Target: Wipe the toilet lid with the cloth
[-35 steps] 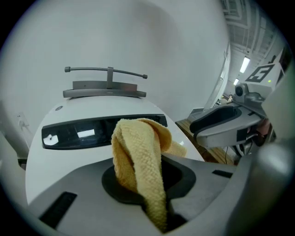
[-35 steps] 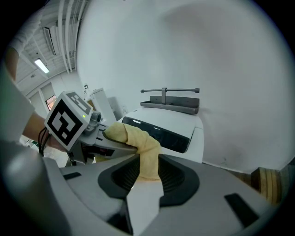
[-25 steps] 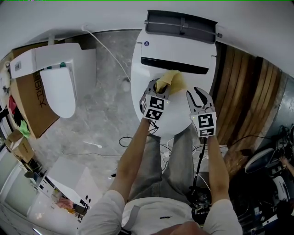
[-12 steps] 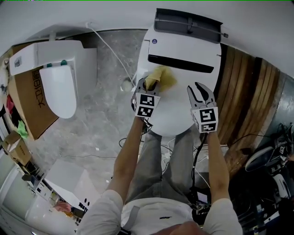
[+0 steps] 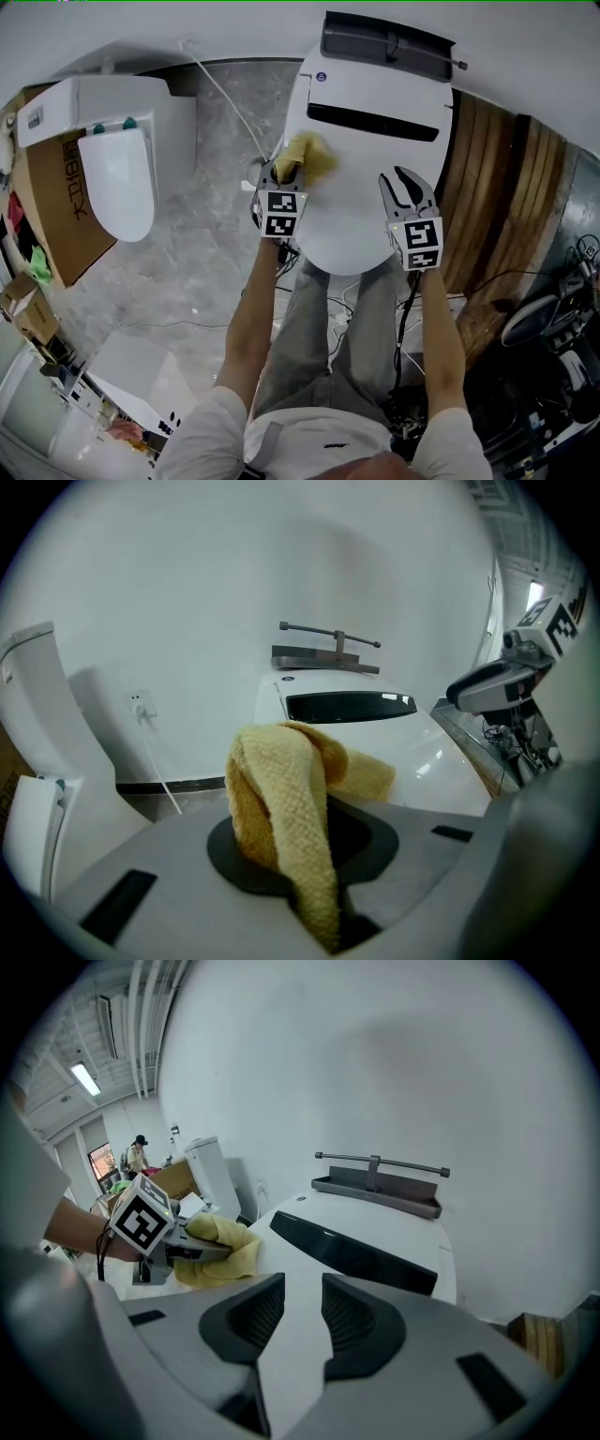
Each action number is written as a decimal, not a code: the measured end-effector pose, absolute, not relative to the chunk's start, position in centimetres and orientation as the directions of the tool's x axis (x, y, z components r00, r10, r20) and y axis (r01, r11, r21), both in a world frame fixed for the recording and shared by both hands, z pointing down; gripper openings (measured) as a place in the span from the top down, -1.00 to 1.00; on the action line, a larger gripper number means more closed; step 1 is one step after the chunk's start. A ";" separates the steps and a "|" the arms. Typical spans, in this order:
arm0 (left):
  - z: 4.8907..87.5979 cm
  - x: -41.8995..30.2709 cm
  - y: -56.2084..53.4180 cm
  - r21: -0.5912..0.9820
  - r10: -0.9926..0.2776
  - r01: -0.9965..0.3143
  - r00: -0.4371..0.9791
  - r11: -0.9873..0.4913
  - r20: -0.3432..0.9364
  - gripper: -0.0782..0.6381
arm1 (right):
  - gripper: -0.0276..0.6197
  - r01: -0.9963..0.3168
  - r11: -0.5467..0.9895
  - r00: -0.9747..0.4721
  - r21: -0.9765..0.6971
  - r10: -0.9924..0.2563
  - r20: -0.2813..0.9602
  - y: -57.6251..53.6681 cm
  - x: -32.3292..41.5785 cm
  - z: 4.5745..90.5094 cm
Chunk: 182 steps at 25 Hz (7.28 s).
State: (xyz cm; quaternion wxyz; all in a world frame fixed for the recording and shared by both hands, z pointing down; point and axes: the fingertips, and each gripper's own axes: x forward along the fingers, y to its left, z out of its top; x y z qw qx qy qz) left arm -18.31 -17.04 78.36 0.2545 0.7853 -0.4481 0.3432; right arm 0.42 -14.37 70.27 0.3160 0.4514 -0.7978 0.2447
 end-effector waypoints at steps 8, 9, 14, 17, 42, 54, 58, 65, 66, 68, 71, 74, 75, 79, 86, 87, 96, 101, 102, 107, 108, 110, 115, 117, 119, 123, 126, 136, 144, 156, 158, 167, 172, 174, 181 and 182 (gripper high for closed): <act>78.8 -21.1 -14.9 0.054 -0.556 -0.916 0.288 -0.399 0.779 0.56 | 0.49 -0.880 0.464 -0.380 -0.101 -0.559 0.737 -11.9 1.4 70.2; 78.9 -21.3 -14.7 0.052 -0.561 -0.921 0.279 -0.386 0.780 0.56 | 0.49 -0.880 0.463 -0.380 -0.102 -0.559 0.737 -11.7 1.6 70.2; 79.3 -21.3 -13.7 0.027 -0.577 -0.944 0.224 -0.330 0.785 0.56 | 0.49 -0.876 0.466 -0.396 -0.122 -0.552 0.734 -10.4 2.5 70.8; 79.3 -20.8 -12.9 0.015 -0.576 -0.952 0.197 -0.305 0.793 0.56 | 0.49 -0.870 0.473 -0.412 -0.138 -0.544 0.731 -9.7 2.9 71.1; 79.3 -9.9 -7.1 -0.001 -0.563 -0.958 0.167 -0.286 0.810 0.56 | 0.49 -0.870 0.457 -0.436 -0.185 -0.539 0.721 -5.0 12.4 71.9; 79.3 -3.0 -5.5 0.034 -0.530 -0.923 0.251 -0.384 0.810 0.56 | 0.49 -0.894 0.402 -0.411 -0.199 -0.556 0.723 -2.6 15.4 71.9; 79.4 -0.9 -4.8 0.037 -0.513 -0.902 0.277 -0.430 0.812 0.56 | 0.49 -0.901 0.384 -0.403 -0.204 -0.562 0.722 -1.8 16.1 71.9; 79.5 2.3 -3.9 0.042 -0.484 -0.861 0.325 -0.507 0.812 0.56 | 0.49 -0.916 0.338 -0.381 -0.214 -0.571 0.727 0.3 17.4 72.2; 79.5 2.7 -3.7 0.043 -0.478 -0.853 0.332 -0.520 0.813 0.56 | 0.49 -0.918 0.332 -0.378 -0.215 -0.572 0.728 0.6 17.6 72.3; 79.5 3.8 -3.3 0.047 -0.463 -0.837 0.348 -0.546 0.815 0.56 | 0.49 -0.922 0.319 -0.371 -0.218 -0.574 0.730 1.2 18.0 72.3; 79.6 5.4 -2.5 0.059 -0.436 -0.809 0.374 -0.584 0.819 0.56 | 0.49 -0.928 0.297 -0.361 -0.223 -0.579 0.731 2.0 18.6 72.4; 79.7 6.9 -1.7 0.066 -0.411 -0.779 0.398 -0.623 0.820 0.56 | 0.49 -0.933 0.278 -0.352 -0.227 -0.582 0.733 2.9 18.9 72.5; 79.7 7.4 -1.4 0.070 -0.403 -0.770 0.406 -0.635 0.820 0.56 | 0.49 -0.934 0.273 -0.350 -0.229 -0.583 0.733 3.1 19.0 72.5; 80.0 9.3 -0.1 0.089 -0.361 -0.726 0.440 -0.682 0.822 0.56 | 0.49 -0.939 0.251 -0.342 -0.237 -0.583 0.737 4.2 19.2 72.9; 80.5 11.1 2.9 0.128 -0.271 -0.635 0.492 -0.762 0.827 0.56 | 0.49 -0.946 0.208 -0.323 -0.247 -0.577 0.750 6.3 19.5 73.7; 80.6 11.2 3.4 0.136 -0.258 -0.623 0.499 -0.770 0.828 0.56 | 0.49 -0.947 0.204 -0.321 -0.248 -0.574 0.753 6.7 19.5 73.8; 80.8 9.0 6.7 0.190 -0.183 -0.578 0.525 -0.794 0.832 0.56 | 0.49 -0.942 0.210 -0.335 -0.261 -0.543 0.770 8.9 16.9 74.1; 80.9 6.5 7.5 0.203 -0.178 -0.585 0.528 -0.785 0.830 0.56 | 0.49 -0.929 0.254 -0.366 -0.269 -0.521 0.771 8.8 13.9 73.9; 80.9 6.0 7.7 0.205 -0.179 -0.587 0.528 -0.783 0.830 0.56 | 0.49 -0.927 0.260 -0.370 -0.270 -0.518 0.772 8.7 13.4 74.0; 80.8 3.1 7.8 0.211 -0.184 -0.605 0.524 -0.768 0.831 0.56 | 0.49 -0.915 0.297 -0.394 -0.274 -0.500 0.771 8.1 10.5 73.8; 80.8 2.5 7.8 0.211 -0.187 -0.609 0.523 -0.764 0.832 0.56 | 0.49 -0.912 0.305 -0.398 -0.274 -0.495 0.772 8.0 9.9 73.8; 80.7 1.1 7.7 0.210 -0.192 -0.617 0.520 -0.758 0.832 0.56 | 0.49 -0.907 0.322 -0.405 -0.273 -0.486 0.774 7.9 8.8 73.7; 80.8 -2.3 7.3 0.208 -0.208 -0.636 0.515 -0.743 0.831 0.56 | 0.49 -0.893 0.362 -0.420 -0.265 -0.465 0.779 7.2 6.2 73.8; 80.8 -3.6 7.1 0.209 -0.217 -0.649 0.513 -0.732 0.831 0.56 | 0.49 -0.889 0.375 -0.425 -0.264 -0.458 0.781 6.9 5.1 73.7; 80.8 -4.9 6.8 0.209 -0.227 -0.663 0.508 -0.719 0.831 0.56 | 0.49 -0.881 0.394 -0.433 -0.261 -0.448 0.782 6.7 3.9 73.7; 80.8 -7.4 6.4 0.204 -0.252 -0.694 0.495 -0.690 0.832 0.56 | 0.49 -0.857 0.449 -0.454 -0.254 -0.422 0.785 6.7 1.7 74.4; 80.9 -9.5 6.0 0.199 -0.270 -0.717 0.483 -0.669 0.833 0.56 | 0.49 -0.841 0.481 -0.466 -0.250 -0.407 0.785 6.1 0.1 74.2; 81.3 -15.2 5.6 0.177 -0.324 -0.790 0.431 -0.588 0.842 0.56 | 0.49 -0.807 0.542 -0.476 -0.235 -0.362 0.801 5.2 -2.8 74.1; 81.5 -17.7 7.0 0.166 -0.342 -0.825 0.395 -0.540 0.853 0.56 | 0.49 -0.796 0.560 -0.472 -0.230 -0.337 0.815 5.5 -3.6 73.9; 82.3 -17.3 10.8 0.126 -0.377 -0.891 0.309 -0.437 0.873 0.56 | 0.49 -0.786 0.565 -0.508 -0.253 -0.354 0.786 8.1 -1.6 74.4; 82.3 -17.0 11.4 0.117 -0.389 -0.904 0.290 -0.412 0.875 0.56 | 0.49 -0.782 0.570 -0.511 -0.254 -0.352 0.784 9.0 -1.0 74.3; 82.3 -14.5 13.7 0.094 -0.408 -0.931 0.243 -0.353 0.880 0.56 | 0.49 -0.792 0.554 -0.511 -0.256 -0.373 0.774 12.5 2.7 73.3; 82.2 -11.8 15.2 0.109 -0.394 -0.916 0.271 -0.387 0.879 0.56 | 0.49 -0.808 0.535 -0.494 -0.248 -0.384 0.780 14.2 4.6 72.7; 82.2 -10.7 15.7 0.119 -0.384 -0.909 0.284 -0.400 0.879 0.56 | 0.49 -0.814 0.525 -0.489 -0.247 -0.392 0.780 14.6 5.1 72.3; 82.4 -7.0 16.8 0.166 -0.323 -0.871 0.340 -0.462 0.883 0.56 | 0.49 -0.833 0.498 -0.477 -0.239 -0.429 0.767 15.2 6.6 70.4; 82.3 -6.4 16.8 0.177 -0.311 -0.864 0.351 -0.471 0.883 0.56 | 0.49 -0.835 0.497 -0.476 -0.237 -0.433 0.766 15.2 6.8 70.1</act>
